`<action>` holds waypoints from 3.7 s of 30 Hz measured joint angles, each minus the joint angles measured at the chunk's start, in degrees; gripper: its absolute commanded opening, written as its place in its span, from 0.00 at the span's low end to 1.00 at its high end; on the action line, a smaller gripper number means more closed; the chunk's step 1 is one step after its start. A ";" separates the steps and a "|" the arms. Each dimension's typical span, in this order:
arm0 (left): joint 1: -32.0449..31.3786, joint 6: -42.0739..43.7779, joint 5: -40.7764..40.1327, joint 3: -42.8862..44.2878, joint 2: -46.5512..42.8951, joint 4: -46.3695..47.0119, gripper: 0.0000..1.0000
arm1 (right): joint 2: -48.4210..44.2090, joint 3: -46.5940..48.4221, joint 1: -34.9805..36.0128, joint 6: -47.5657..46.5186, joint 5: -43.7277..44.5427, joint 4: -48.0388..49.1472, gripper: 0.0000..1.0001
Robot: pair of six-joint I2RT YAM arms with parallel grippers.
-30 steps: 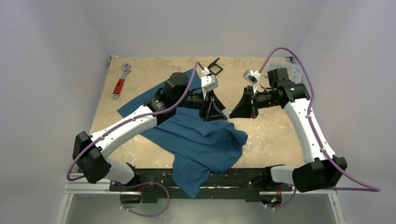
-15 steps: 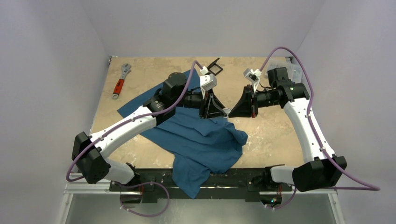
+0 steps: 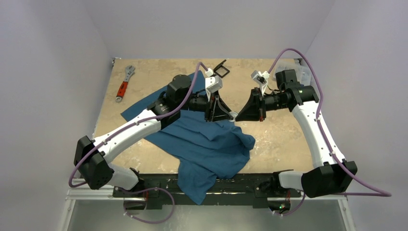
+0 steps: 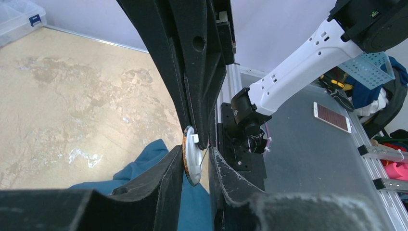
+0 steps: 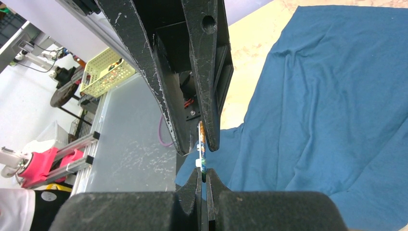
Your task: Remove the brooch from the garment
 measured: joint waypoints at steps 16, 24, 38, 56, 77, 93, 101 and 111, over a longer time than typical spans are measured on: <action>-0.02 1.44 -0.31 -0.09 0.55 -0.42 0.16 | 0.00 0.00 0.00 0.11 0.55 -0.07 0.00; -0.22 1.64 -2.32 0.48 1.14 -1.70 0.11 | 0.00 0.00 -0.02 -0.37 2.05 -0.07 0.00; -1.09 3.41 -4.33 3.08 2.40 -5.97 0.08 | 0.02 0.02 -0.44 -1.46 3.58 -0.35 0.00; -1.95 6.80 -6.69 6.88 4.61 -11.47 0.08 | 0.13 0.02 -0.81 -2.29 5.29 -0.81 0.00; -2.71 8.39 -9.88 8.17 6.32 -14.16 0.15 | 1.62 0.15 -0.92 -3.13 7.17 -2.01 0.00; -3.41 9.25 -10.62 9.49 7.65 -15.23 0.19 | 1.62 0.15 -1.14 -3.21 7.80 -2.67 0.00; -3.72 9.25 -9.86 9.92 8.68 -15.28 0.25 | 1.62 0.26 -1.14 -3.78 7.98 -3.58 0.00; -0.33 5.84 -2.91 4.76 6.40 -8.72 0.44 | 3.82 0.26 -0.68 -7.06 4.07 -5.77 0.00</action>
